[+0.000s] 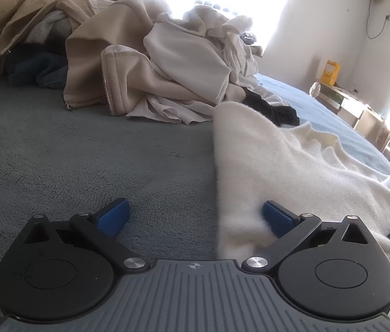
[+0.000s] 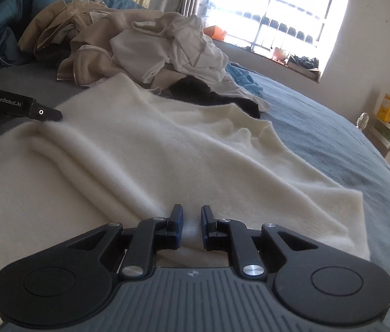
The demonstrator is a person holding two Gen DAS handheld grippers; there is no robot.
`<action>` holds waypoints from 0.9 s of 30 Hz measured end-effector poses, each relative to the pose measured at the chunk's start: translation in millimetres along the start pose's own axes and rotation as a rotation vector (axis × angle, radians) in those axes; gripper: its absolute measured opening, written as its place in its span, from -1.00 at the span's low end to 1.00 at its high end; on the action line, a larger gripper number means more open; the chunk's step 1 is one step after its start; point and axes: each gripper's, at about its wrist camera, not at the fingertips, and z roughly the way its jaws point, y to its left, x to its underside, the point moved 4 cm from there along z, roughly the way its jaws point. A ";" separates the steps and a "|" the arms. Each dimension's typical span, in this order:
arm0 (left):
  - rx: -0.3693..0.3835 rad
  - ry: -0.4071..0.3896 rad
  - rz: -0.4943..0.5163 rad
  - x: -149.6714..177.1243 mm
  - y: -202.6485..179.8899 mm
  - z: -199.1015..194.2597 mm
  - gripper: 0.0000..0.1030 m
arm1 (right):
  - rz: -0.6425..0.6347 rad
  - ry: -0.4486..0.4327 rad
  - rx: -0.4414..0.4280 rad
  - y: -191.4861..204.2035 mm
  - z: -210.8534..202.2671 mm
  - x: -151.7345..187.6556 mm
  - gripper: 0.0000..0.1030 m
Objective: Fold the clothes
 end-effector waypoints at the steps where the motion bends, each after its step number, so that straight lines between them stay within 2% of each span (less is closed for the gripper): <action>1: 0.001 -0.001 -0.001 0.3 -0.2 -0.2 1.00 | -0.006 0.008 0.016 -4.8 -4.0 2.2 -0.62; 3: 0.003 -0.003 -0.003 0.3 0.1 0.0 1.00 | -0.023 0.028 0.046 -16.4 -10.8 3.6 -0.49; 5: 0.007 -0.005 -0.008 0.3 0.9 -0.3 1.00 | 0.003 0.051 0.073 -28.3 -17.2 -4.4 -0.50; 6: 0.009 -0.006 -0.011 0.3 1.2 -0.7 1.00 | 0.014 0.041 0.098 -32.6 -21.5 -11.0 -0.50; 8: 0.013 -0.008 -0.017 0.4 1.7 -1.4 1.00 | 0.026 -0.007 0.081 -34.5 -25.8 -24.8 -0.50; 11: 0.019 -0.010 -0.023 0.2 2.6 -2.0 1.00 | 0.038 -0.006 0.050 -35.2 -3.5 -34.9 -0.53; 13: 0.023 -0.011 -0.028 0.2 3.1 -2.7 1.00 | 0.072 0.048 0.082 -49.4 25.7 -27.4 -0.53; 15: 0.028 -0.013 -0.032 0.2 3.6 -3.3 1.00 | 0.160 0.086 0.146 -80.5 45.2 -11.0 -0.52; 17: 0.029 -0.014 -0.035 0.2 3.7 -3.5 1.00 | 0.316 0.075 0.157 -107.8 40.7 -7.5 -0.54; 18: 0.029 -0.014 -0.035 0.3 3.7 -3.5 1.00 | 0.386 0.077 0.179 -119.5 37.1 -7.7 -0.71; 19: 0.030 -0.013 -0.036 0.3 3.7 -3.6 1.00 | 0.400 0.066 0.208 -121.8 31.7 -12.8 -0.69; 20: 0.030 -0.013 -0.037 0.2 3.7 -3.6 1.00 | 0.406 0.043 0.198 -119.4 26.2 -20.0 -0.69; 22: 0.030 -0.013 -0.038 0.1 3.7 -3.6 1.00 | 0.376 -0.005 0.116 -98.2 21.3 -41.6 -0.69; 24: 0.031 -0.014 -0.040 0.1 3.9 -3.7 1.00 | 0.289 -0.028 0.035 -64.2 28.5 -64.4 -0.69; 27: 0.034 -0.014 -0.043 0.3 4.4 -3.9 1.00 | 0.231 -0.001 -0.123 -10.6 62.8 -88.1 -0.72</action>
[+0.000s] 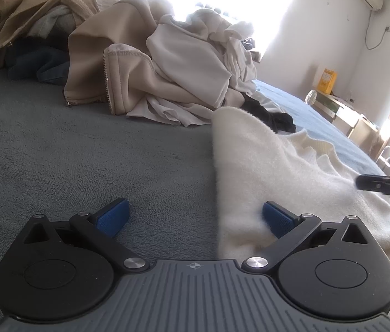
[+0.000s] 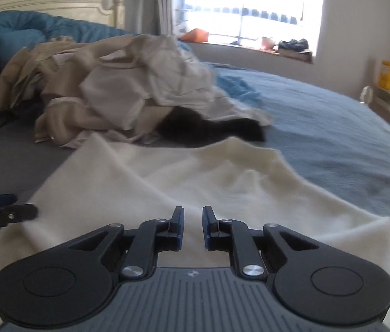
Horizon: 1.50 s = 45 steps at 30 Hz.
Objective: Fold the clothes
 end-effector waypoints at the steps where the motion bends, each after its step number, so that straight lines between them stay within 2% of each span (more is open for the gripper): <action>1: 0.001 -0.001 -0.002 0.0 0.3 -0.6 1.00 | 0.003 0.026 -0.033 9.4 15.8 -1.0 -0.73; 4: 0.004 -0.001 -0.006 -0.1 1.0 -1.1 1.00 | 0.038 0.062 0.101 -5.1 51.1 -4.0 -0.70; 5: 0.004 -0.001 -0.007 -0.2 1.1 -1.1 1.00 | 0.078 0.071 0.164 -15.2 54.5 -7.9 -0.70; 6: 0.005 -0.001 -0.009 -0.3 1.3 -1.1 1.00 | 0.108 0.073 0.185 -19.9 54.0 -12.3 -0.66; 9: 0.007 0.000 -0.013 -0.7 2.1 -0.9 1.00 | 0.148 0.008 0.007 -0.6 35.5 -28.3 -0.66; 11: 0.007 0.001 -0.014 -0.9 2.6 -0.8 1.00 | 0.080 -0.007 -0.144 39.0 33.7 -44.2 -0.66; 14: 0.009 0.003 -0.016 -1.3 3.2 -1.0 1.00 | -0.029 0.035 -0.288 93.8 59.1 -62.1 -0.66; 16: 0.013 0.004 -0.018 -1.6 3.8 -1.2 1.00 | -0.058 0.095 -0.305 112.8 92.5 -69.9 -0.67; 18: 0.017 0.005 -0.022 -2.1 4.8 -0.8 1.00 | -0.047 0.149 -0.268 113.3 128.0 -76.0 -0.71; 21: 0.019 0.005 -0.025 -2.3 5.0 -0.2 1.00 | 0.100 0.169 -0.188 81.7 161.4 -83.8 -0.75; 22: 0.020 0.005 -0.025 -2.3 5.0 0.0 1.00 | 0.159 0.165 -0.172 69.8 162.9 -85.0 -0.82; 23: 0.020 0.005 -0.025 -2.3 5.0 0.2 1.00 | 0.230 0.148 -0.186 58.1 157.0 -85.2 -0.82; 25: 0.021 0.005 -0.026 -2.5 5.2 0.8 1.00 | 0.314 0.096 -0.162 38.7 128.6 -82.8 -0.66; 29: 0.025 0.002 -0.029 -2.9 6.3 1.8 1.00 | 0.206 0.023 -0.149 17.1 25.6 -62.9 -0.60; 32: 0.031 -0.003 -0.036 -2.5 7.6 0.8 1.00 | 0.166 0.033 -0.123 -1.4 -41.2 -30.1 -0.49; 34: 0.037 -0.008 -0.042 -2.3 8.6 0.4 1.00 | 0.161 0.060 -0.066 -19.2 -66.5 -1.8 -0.48; 36: 0.043 -0.012 -0.049 -2.5 9.5 0.3 1.00 | 0.159 0.112 0.010 -43.0 -70.1 25.5 -0.45; 38: 0.043 -0.008 -0.052 -3.6 9.7 0.8 1.00 | 0.218 0.157 0.124 -81.3 -71.1 57.9 -0.46; 39: 0.042 -0.003 -0.052 -4.8 9.4 0.8 1.00 | 0.293 0.139 0.156 -106.6 -78.7 71.1 -0.48; 40: 0.041 0.003 -0.052 -5.9 9.1 0.8 1.00 | 0.396 0.099 0.137 -124.5 -90.8 79.0 -0.49; 43: 0.024 0.033 -0.050 -11.9 8.1 -0.4 1.00 | 0.587 0.000 0.118 -155.4 -141.7 95.9 -0.40; 44: 0.007 0.046 -0.048 -14.6 7.7 -2.3 1.00 | 0.580 -0.023 0.122 -155.3 -157.2 100.8 -0.40; 45: -0.017 0.054 -0.047 -17.2 7.3 -6.0 1.00 | 0.575 -0.043 0.122 -154.8 -171.9 106.5 -0.28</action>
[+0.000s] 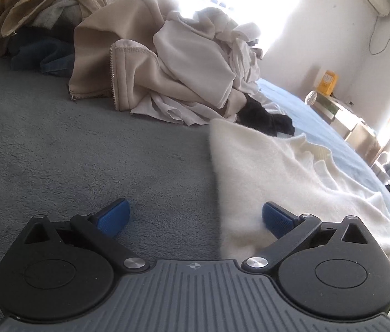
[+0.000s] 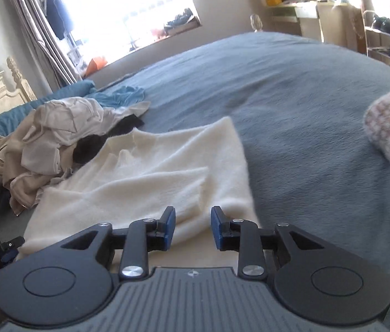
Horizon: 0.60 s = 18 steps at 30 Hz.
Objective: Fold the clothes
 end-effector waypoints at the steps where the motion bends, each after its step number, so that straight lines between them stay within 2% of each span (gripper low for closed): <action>1: -0.023 0.000 -0.009 -2.2 0.1 -6.3 1.00 | -0.003 -0.019 -0.007 -4.1 -14.6 4.0 -0.14; 4: -0.042 -0.020 -0.043 -6.8 -1.4 -33.6 1.00 | 0.046 -0.033 -0.084 -14.7 -41.7 24.5 -0.13; 7: -0.063 -0.017 -0.032 -4.8 -8.1 -64.8 1.00 | 0.089 -0.024 -0.156 -15.1 -53.2 49.2 -0.13; 10: -0.072 -0.015 0.029 8.2 -18.9 -96.9 1.00 | 0.101 -0.044 -0.214 -6.0 -59.9 70.7 -0.13; 14: -0.036 -0.002 0.121 39.2 -29.2 -126.3 1.00 | 0.061 -0.034 -0.278 1.1 -67.8 99.7 -0.12; 16: -0.057 0.030 0.168 57.2 -27.9 -125.4 1.00 | 0.065 -0.014 -0.235 -11.1 -69.0 111.0 -0.12; 18: -0.099 0.073 0.202 76.8 -21.3 -123.1 1.00 | 0.102 0.002 -0.149 -35.7 -72.0 118.4 -0.17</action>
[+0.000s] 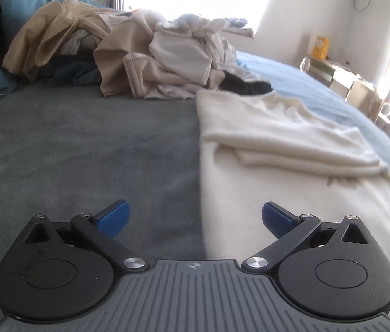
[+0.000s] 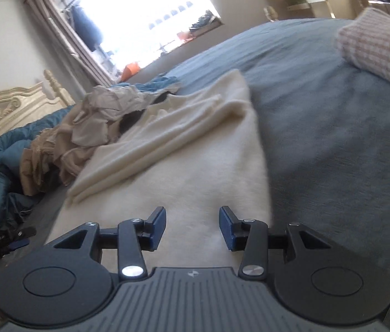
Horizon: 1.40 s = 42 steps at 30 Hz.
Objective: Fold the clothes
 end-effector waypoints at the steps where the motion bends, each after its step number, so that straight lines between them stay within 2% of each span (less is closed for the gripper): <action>1: -0.014 0.024 0.002 8.2 3.1 1.4 1.00 | 0.050 -0.014 -0.008 -10.6 -8.7 0.3 -0.28; 3: -0.014 0.037 -0.019 18.7 10.6 -2.0 0.99 | 0.129 -0.052 0.007 -28.3 -29.0 -0.6 -0.18; 5: -0.001 0.019 -0.047 23.4 16.5 -12.0 1.00 | 0.113 -0.095 0.073 -31.3 -49.7 -3.1 -0.17; 9: 0.035 0.020 -0.060 37.1 16.8 -28.5 1.00 | 0.125 -0.134 0.001 -22.5 -73.4 3.1 -0.14; 10: 0.043 0.023 -0.055 41.5 15.6 -31.8 1.00 | 0.130 -0.136 -0.019 -19.4 -75.9 5.6 0.00; 14: 0.048 0.029 -0.058 65.7 9.3 -47.4 1.00 | 0.162 -0.061 -0.031 -14.5 -57.9 29.8 0.06; 22: 0.112 0.045 -0.047 106.8 -7.3 -76.3 0.95 | 0.221 0.001 -0.084 -7.6 -50.2 60.0 0.10; 29: 0.062 0.104 -0.016 110.5 -31.9 -74.0 0.89 | 0.246 0.031 -0.109 -1.8 -48.3 72.8 0.11; 32: 0.076 0.130 -0.030 111.2 -38.9 -75.1 0.75 | 0.260 0.045 -0.137 -1.5 -50.0 79.4 0.10; 34: 0.110 0.149 -0.049 112.1 -42.1 -75.9 0.63 | 0.267 0.052 -0.153 -1.2 -51.4 83.6 0.10; 36: 0.127 0.166 -0.064 113.9 -43.8 -74.4 0.59 | 0.272 0.056 -0.162 -1.1 -52.6 87.5 0.10; 42: 0.091 0.166 -0.048 115.9 -50.5 -73.6 0.47 | 0.270 0.081 -0.202 0.9 -51.1 93.9 0.04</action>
